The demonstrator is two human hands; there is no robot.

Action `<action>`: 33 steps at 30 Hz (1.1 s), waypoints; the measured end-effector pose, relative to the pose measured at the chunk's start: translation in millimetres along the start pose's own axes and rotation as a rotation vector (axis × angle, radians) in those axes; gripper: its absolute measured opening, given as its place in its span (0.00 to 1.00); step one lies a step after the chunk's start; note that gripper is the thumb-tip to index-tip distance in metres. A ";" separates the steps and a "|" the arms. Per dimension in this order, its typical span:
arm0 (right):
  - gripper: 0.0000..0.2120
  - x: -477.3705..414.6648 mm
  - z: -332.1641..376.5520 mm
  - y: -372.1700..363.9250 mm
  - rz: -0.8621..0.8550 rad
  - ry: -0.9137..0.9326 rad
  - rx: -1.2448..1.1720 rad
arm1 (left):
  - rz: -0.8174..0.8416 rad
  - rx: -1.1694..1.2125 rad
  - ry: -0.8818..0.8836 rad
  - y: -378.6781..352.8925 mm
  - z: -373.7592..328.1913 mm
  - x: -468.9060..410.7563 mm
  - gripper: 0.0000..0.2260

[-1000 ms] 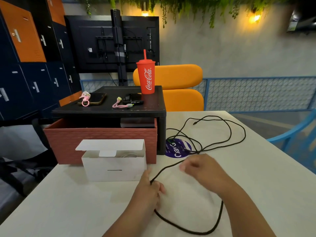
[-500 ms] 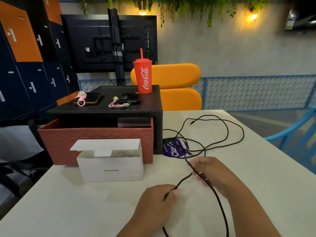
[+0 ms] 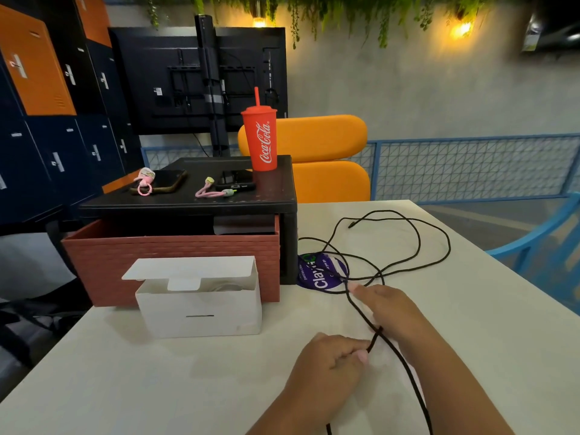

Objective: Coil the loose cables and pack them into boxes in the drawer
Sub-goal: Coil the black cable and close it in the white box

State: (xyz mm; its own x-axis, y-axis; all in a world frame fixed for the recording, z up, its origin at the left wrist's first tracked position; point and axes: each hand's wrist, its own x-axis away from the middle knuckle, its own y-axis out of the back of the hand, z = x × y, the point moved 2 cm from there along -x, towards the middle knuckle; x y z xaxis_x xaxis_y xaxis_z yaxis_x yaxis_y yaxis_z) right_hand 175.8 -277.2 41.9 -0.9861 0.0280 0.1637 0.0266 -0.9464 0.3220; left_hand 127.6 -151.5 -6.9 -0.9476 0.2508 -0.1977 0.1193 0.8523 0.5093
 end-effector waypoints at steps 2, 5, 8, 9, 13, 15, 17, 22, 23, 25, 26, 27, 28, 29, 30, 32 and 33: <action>0.11 1.9 -0.3 1.4 0.080 0.018 0.030 | -0.054 -0.012 -0.015 2.8 -0.8 -7.2 0.10; 0.03 3.1 -2.3 1.2 0.098 0.037 0.155 | -0.204 -0.115 0.033 8.7 -0.7 -23.7 0.12; 0.07 3.2 1.2 9.5 0.031 0.086 0.119 | -0.304 -0.316 0.061 10.6 5.2 -40.8 0.13; 0.07 3.3 3.4 13.5 0.014 0.103 0.074 | -0.297 -0.371 0.063 10.5 5.7 -45.0 0.14; 0.11 3.2 7.2 33.8 -0.068 0.136 -0.145 | -0.276 -0.554 0.010 6.4 0.8 -57.5 0.18; 0.13 4.2 7.3 43.6 -0.105 0.176 -0.151 | -0.301 -0.639 0.008 5.7 -3.7 -63.1 0.21; 0.14 5.5 6.2 51.2 -0.155 0.209 -0.089 | -0.283 -0.694 0.018 5.2 -4.8 -70.2 0.24; 0.12 6.7 0.5 70.4 -0.540 0.252 0.059 | -0.166 -0.815 0.056 0.6 7.7 -92.2 0.20; 0.11 6.6 -1.7 73.5 -0.606 0.262 0.095 | -0.135 -0.822 0.074 -0.7 6.9 -94.6 0.18; 0.11 4.3 -5.7 76.7 -0.720 0.277 0.168 | -0.123 -0.793 0.076 -0.8 4.7 -95.3 0.17; 0.11 3.2 -7.2 77.4 -0.766 0.279 0.194 | -0.148 -0.748 0.065 0.1 4.0 -94.2 0.17; 0.11 2.7 -8.1 77.9 -0.803 0.280 0.217 | -0.175 -0.698 0.063 1.3 3.1 -92.1 0.16; 0.12 2.5 -8.3 77.8 -0.828 0.283 0.242 | -0.203 -0.648 0.071 2.7 3.2 -90.3 0.14; 0.12 3.1 -7.8 77.3 -0.842 0.287 0.266 | -0.220 -0.603 0.094 4.1 3.4 -88.7 0.13; 0.12 3.9 -6.6 76.4 -0.848 0.294 0.286 | -0.228 -0.563 0.126 5.4 3.8 -87.6 0.14; 0.13 5.3 -4.1 74.4 -0.849 0.305 0.303 | -0.192 -0.528 0.196 5.8 4.9 -87.1 0.21; 0.14 5.2 -3.8 73.8 -0.840 0.298 0.303 | -0.166 -0.552 0.208 5.4 3.4 -86.6 0.22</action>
State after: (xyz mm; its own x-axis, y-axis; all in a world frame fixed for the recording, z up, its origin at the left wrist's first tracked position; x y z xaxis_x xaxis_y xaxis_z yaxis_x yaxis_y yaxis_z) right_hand 172.1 -348.1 63.0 -0.7016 0.5404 -0.4645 -0.7125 -0.5284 0.4617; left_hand 211.3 -167.0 10.1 -0.9850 -0.0073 -0.1727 -0.1536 0.4947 0.8554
